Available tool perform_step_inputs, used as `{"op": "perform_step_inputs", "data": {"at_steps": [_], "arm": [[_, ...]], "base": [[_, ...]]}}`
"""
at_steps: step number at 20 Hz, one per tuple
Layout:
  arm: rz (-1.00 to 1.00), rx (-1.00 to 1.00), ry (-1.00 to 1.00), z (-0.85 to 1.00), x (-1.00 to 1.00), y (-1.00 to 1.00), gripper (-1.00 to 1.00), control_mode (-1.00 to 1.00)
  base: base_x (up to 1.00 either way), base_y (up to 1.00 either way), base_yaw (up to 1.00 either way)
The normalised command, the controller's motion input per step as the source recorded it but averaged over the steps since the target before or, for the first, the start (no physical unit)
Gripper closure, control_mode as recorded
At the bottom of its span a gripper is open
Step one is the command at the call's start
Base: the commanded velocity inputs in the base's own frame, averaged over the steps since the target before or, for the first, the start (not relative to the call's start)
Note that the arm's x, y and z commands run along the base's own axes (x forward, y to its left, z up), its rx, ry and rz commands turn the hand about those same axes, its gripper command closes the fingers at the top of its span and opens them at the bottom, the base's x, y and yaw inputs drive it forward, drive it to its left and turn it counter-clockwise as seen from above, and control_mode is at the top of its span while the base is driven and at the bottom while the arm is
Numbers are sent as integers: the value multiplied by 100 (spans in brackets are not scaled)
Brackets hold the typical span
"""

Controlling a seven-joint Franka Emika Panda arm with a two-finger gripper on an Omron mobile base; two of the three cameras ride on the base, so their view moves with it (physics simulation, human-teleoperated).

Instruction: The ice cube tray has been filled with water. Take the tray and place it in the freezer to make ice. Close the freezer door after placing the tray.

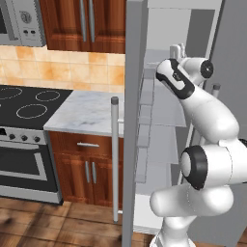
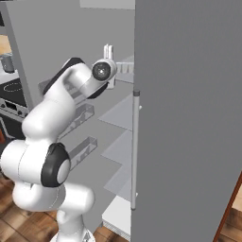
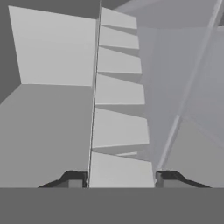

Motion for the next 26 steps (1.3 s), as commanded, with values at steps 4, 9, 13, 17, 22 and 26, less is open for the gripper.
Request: {"op": "perform_step_inputs", "data": {"at_steps": [4,9,13,17,22,26], "arm": [[0,-1,2,-20,28,-6,100,-100],[0,-1,1,-18,31,-9,100,-100],[-1,0,2,-5,32,-16,-100,-100],[-1,0,1,-3,5,-3,-100,-100],[0,0,0,-3,-100,0,-100,-100],[-1,0,-3,4,-100,1,-100,-100]], "base": [[0,0,0],[0,0,0],[0,0,0],[0,0,0],[0,0,0],[0,0,0]]}}
